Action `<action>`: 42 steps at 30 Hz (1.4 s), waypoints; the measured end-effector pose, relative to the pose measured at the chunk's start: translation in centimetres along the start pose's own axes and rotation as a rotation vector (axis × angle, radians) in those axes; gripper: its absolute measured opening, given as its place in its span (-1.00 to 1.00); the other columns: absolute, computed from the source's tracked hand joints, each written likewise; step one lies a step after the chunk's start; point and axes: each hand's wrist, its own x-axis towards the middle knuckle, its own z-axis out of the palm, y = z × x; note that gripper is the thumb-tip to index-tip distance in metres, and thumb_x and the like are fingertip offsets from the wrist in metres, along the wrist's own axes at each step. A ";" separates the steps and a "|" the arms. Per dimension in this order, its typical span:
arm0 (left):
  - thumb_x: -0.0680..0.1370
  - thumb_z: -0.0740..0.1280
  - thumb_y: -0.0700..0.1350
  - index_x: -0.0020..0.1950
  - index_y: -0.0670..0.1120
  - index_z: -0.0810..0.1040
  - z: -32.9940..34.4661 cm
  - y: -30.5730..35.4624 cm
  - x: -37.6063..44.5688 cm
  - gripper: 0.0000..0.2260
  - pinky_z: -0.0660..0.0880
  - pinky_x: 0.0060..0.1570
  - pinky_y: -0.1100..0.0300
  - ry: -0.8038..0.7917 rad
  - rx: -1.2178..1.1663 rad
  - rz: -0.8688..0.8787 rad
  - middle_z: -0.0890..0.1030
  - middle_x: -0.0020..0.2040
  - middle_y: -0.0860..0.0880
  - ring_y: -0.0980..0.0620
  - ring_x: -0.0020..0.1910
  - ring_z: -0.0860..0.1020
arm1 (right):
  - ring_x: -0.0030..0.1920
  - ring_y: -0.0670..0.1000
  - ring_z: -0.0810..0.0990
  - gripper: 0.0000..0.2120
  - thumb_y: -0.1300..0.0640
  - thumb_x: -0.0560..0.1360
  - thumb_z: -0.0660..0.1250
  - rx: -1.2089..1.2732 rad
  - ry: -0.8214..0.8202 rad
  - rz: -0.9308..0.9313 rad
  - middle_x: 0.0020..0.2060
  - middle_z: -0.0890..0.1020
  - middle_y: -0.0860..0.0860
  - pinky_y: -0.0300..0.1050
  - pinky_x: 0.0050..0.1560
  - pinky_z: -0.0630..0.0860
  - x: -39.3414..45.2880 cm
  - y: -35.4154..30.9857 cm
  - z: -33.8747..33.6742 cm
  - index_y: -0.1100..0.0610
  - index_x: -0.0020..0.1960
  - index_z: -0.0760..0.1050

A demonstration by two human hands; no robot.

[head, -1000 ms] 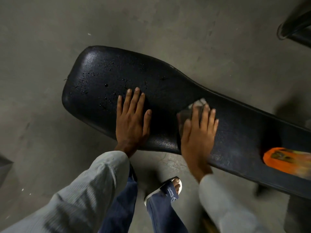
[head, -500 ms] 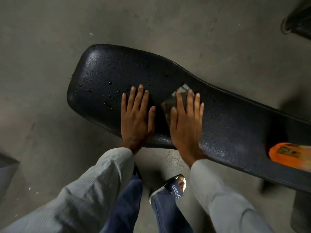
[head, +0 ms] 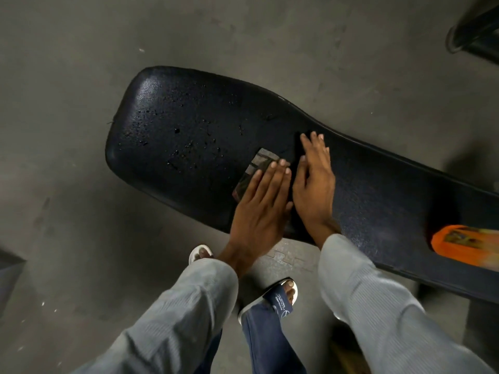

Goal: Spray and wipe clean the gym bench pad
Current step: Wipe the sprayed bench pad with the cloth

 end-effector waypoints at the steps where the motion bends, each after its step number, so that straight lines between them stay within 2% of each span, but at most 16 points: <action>1: 0.80 0.00 0.06 0.73 -0.23 0.14 0.0 -0.6 -0.1 -0.44 0.06 0.72 -0.11 -0.007 0.021 -0.032 0.13 0.75 -0.21 -0.14 0.75 0.07 | 0.74 0.10 0.20 -0.52 0.21 0.75 0.13 -0.041 0.005 -0.008 0.69 0.34 0.14 0.18 0.77 0.10 0.0 -0.1 0.5 0.14 0.66 0.37; 4: 0.80 -0.06 0.06 0.74 -0.19 0.12 -1.6 -3.1 0.5 -0.45 -0.02 0.73 -0.08 0.033 0.076 -0.184 0.10 0.75 -0.20 -0.14 0.75 0.05 | 0.74 0.12 0.23 -0.54 0.19 0.77 0.13 -0.128 0.041 -0.034 0.68 0.36 0.15 0.15 0.77 0.10 -0.1 0.1 1.2 0.15 0.65 0.39; 8: 0.79 -0.03 0.03 0.74 -0.19 0.11 -4.2 -8.1 2.6 -0.45 -0.07 0.73 -0.11 0.152 0.154 -0.520 0.10 0.76 -0.19 -0.14 0.75 0.04 | 0.73 0.13 0.24 -0.53 0.17 0.76 0.10 -0.222 0.065 -0.053 0.68 0.36 0.14 0.10 0.77 0.08 -0.2 0.4 1.6 0.14 0.66 0.39; 10: 0.78 0.00 0.00 0.74 -0.21 0.11 -4.5 -7.0 3.3 -0.45 -0.14 0.73 -0.12 0.182 0.159 -0.672 0.09 0.76 -0.19 -0.16 0.75 0.03 | 0.73 0.12 0.24 -0.51 0.17 0.75 0.09 -0.242 0.073 -0.054 0.68 0.36 0.13 0.08 0.77 0.07 -0.2 0.3 1.8 0.14 0.66 0.38; 12: 0.78 0.02 -0.02 0.74 -0.21 0.11 -4.1 -3.7 2.2 -0.45 -0.13 0.73 -0.15 0.151 0.124 -0.656 0.07 0.76 -0.19 -0.17 0.76 0.01 | 0.73 0.14 0.25 -0.50 0.19 0.73 0.10 -0.236 0.083 -0.066 0.68 0.37 0.14 0.09 0.77 0.08 -0.2 0.1 1.7 0.15 0.65 0.39; 14: 0.79 -0.04 0.02 0.75 -0.20 0.08 -3.5 -1.0 -0.2 -0.45 -0.02 0.71 -0.20 0.033 0.073 -0.530 0.05 0.76 -0.18 -0.15 0.76 0.00 | 0.72 0.17 0.27 -0.49 0.21 0.70 0.11 -0.232 0.097 -0.078 0.67 0.38 0.17 0.10 0.77 0.08 -0.1 0.1 1.6 0.18 0.64 0.41; 17: 0.79 -0.09 0.06 0.75 -0.18 0.10 -3.7 -1.9 -2.0 -0.44 0.08 0.69 -0.21 -0.044 0.075 -0.381 0.08 0.76 -0.16 -0.13 0.76 0.03 | 0.72 0.19 0.27 -0.49 0.22 0.69 0.12 -0.240 0.103 -0.068 0.67 0.38 0.17 0.14 0.76 0.12 -0.3 0.0 1.6 0.18 0.63 0.41; 19: 0.78 -0.02 0.04 0.74 -0.19 0.13 -4.3 -4.4 -0.7 -0.45 0.06 0.70 -0.19 0.017 0.116 -0.428 0.12 0.75 -0.17 -0.14 0.75 0.07 | 0.72 0.18 0.27 -0.49 0.22 0.69 0.13 -0.247 0.109 -0.071 0.67 0.39 0.16 0.14 0.76 0.12 -0.3 -0.1 1.5 0.17 0.63 0.42; 22: 0.77 0.04 0.01 0.74 -0.20 0.11 -4.8 -7.7 3.3 -0.44 -0.08 0.72 -0.14 0.130 0.150 -0.684 0.12 0.75 -0.18 -0.16 0.75 0.07 | 0.72 0.16 0.26 -0.50 0.20 0.70 0.14 -0.294 0.112 -0.066 0.67 0.38 0.14 0.12 0.77 0.10 -0.1 0.0 1.6 0.15 0.64 0.41; 24: 0.77 0.03 0.00 0.75 -0.20 0.05 -4.9 -7.0 4.8 -0.43 -0.18 0.72 -0.14 0.146 0.138 -0.792 0.06 0.76 -0.18 -0.17 0.76 0.01 | 0.73 0.15 0.25 -0.51 0.16 0.72 0.17 -0.320 0.110 -0.075 0.68 0.37 0.13 0.13 0.77 0.09 0.0 -0.1 1.6 0.13 0.65 0.40; 26: 0.78 -0.01 0.02 0.75 -0.20 0.03 -4.6 -4.7 4.1 -0.43 -0.19 0.72 -0.16 0.109 0.108 -0.723 0.02 0.77 -0.18 -0.17 0.76 -0.02 | 0.73 0.15 0.25 -0.50 0.11 0.72 0.21 -0.330 0.097 -0.088 0.68 0.36 0.14 0.14 0.76 0.08 0.2 -0.5 1.7 0.12 0.66 0.39; 30: 0.78 -0.15 0.11 0.77 -0.14 -0.01 -4.3 -1.9 -0.6 -0.41 -0.04 0.71 -0.19 -0.074 0.085 -0.454 -0.03 0.78 -0.14 -0.11 0.76 -0.05 | 0.74 0.16 0.21 -0.46 0.02 0.72 0.22 -0.359 0.042 -0.065 0.70 0.32 0.14 0.26 0.74 0.11 0.3 -0.8 1.5 0.09 0.68 0.34; 33: 0.78 -0.06 0.10 0.76 -0.13 0.06 -5.4 -5.8 -2.0 -0.42 -0.04 0.71 -0.20 0.019 0.115 -0.558 0.03 0.77 -0.14 -0.10 0.76 0.01 | 0.75 0.21 0.16 -0.42 -0.08 0.73 0.18 -0.404 -0.032 -0.164 0.72 0.27 0.16 0.36 0.73 0.08 -0.4 -1.4 0.9 0.06 0.71 0.28; 37: 0.76 0.04 0.06 0.75 -0.19 0.10 -6.6 -11.4 -0.6 -0.41 -0.04 0.70 -0.24 0.158 0.130 -0.773 0.09 0.76 -0.19 -0.16 0.75 0.04 | 0.75 0.26 0.13 -0.38 -0.15 0.74 0.14 -0.465 -0.144 -0.336 0.73 0.21 0.20 0.34 0.74 0.03 -2.7 -3.3 3.2 0.01 0.74 0.19; 39: 0.76 0.07 0.03 0.74 -0.21 0.11 -6.3 -10.4 -0.4 -0.42 -0.04 0.70 -0.27 0.188 0.110 -0.774 0.09 0.75 -0.21 -0.20 0.75 0.03 | 0.76 0.27 0.10 -0.38 -0.14 0.73 0.12 -0.480 -0.153 -0.321 0.74 0.19 0.21 0.38 0.73 0.04 -3.1 -4.1 4.4 -0.01 0.75 0.18; 42: 0.77 0.09 0.01 0.75 -0.20 0.09 -5.6 -6.4 -3.1 -0.42 -0.01 0.70 -0.26 0.143 0.040 -0.650 0.04 0.76 -0.20 -0.17 0.76 -0.01 | 0.76 0.27 0.11 -0.40 -0.12 0.73 0.14 -0.476 -0.116 -0.307 0.74 0.20 0.20 0.38 0.72 0.06 -3.0 -3.7 4.3 0.00 0.74 0.23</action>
